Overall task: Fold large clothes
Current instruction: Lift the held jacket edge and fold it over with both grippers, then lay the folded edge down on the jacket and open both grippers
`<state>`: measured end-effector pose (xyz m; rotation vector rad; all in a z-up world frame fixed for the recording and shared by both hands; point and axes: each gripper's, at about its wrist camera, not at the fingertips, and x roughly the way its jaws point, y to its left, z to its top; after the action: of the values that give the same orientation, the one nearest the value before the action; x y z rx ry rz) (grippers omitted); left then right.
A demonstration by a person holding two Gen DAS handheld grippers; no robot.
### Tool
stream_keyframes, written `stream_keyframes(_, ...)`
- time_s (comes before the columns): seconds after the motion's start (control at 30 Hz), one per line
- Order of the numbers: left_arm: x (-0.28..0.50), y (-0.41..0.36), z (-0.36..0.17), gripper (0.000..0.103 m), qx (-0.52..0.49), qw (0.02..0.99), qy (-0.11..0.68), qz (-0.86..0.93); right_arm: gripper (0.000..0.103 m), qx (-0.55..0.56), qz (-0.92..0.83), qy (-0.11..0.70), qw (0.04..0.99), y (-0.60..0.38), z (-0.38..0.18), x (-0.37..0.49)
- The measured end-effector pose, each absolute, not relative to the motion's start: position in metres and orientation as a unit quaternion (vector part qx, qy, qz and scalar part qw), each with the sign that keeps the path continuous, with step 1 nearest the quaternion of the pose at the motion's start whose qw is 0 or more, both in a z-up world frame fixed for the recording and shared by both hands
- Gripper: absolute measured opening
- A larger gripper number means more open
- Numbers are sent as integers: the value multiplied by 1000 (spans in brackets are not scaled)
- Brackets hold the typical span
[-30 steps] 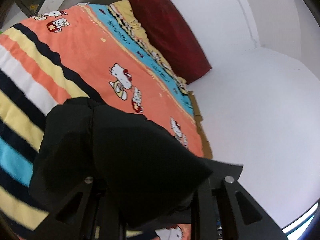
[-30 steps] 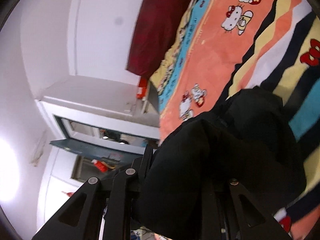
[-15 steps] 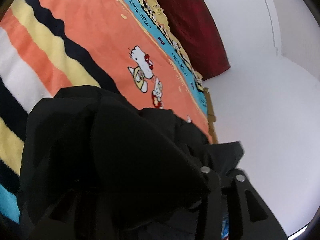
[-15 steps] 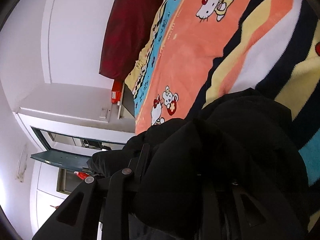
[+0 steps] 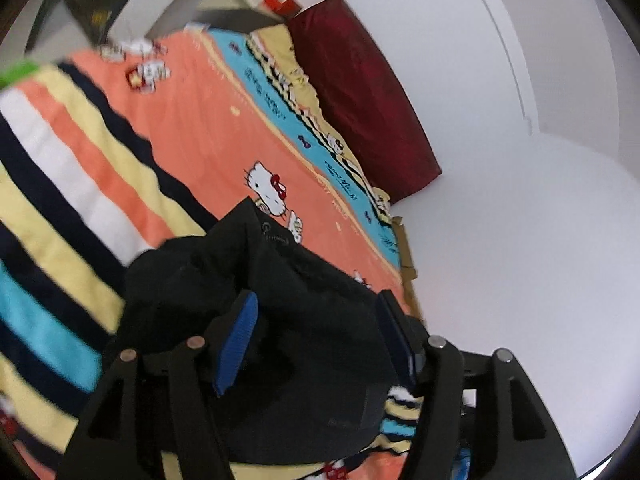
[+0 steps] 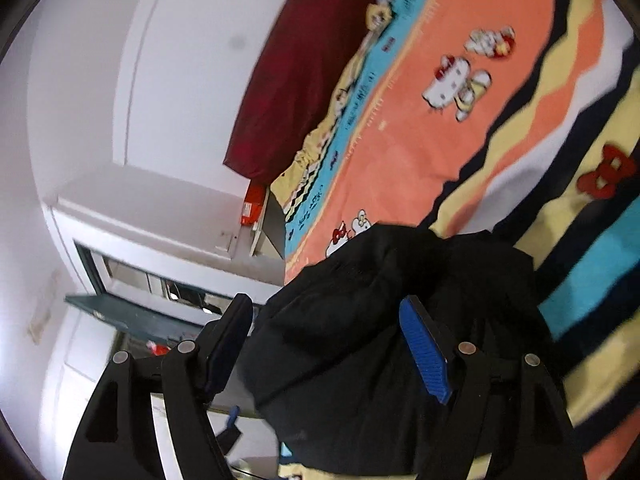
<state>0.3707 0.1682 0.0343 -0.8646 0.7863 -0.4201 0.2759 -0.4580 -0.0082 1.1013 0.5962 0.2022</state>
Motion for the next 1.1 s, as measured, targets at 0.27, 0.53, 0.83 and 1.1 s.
stream_keyframes(0.27, 277, 173, 93, 59, -275, 886, 338, -159, 76, 379, 84, 298, 872, -410, 58, 208)
stream_keyframes(0.53, 254, 140, 84, 59, -147, 917, 349, -128, 76, 254, 82, 341, 901, -340, 50, 206)
stream_keyframes(0.83, 323, 37, 25, 59, -72, 904, 391, -157, 76, 145, 82, 381, 910, -290, 9, 283)
stream_keyframes(1.1, 410, -40, -5, 60, -6, 895, 411, -174, 76, 108, 77, 418, 899, -293, -21, 372)
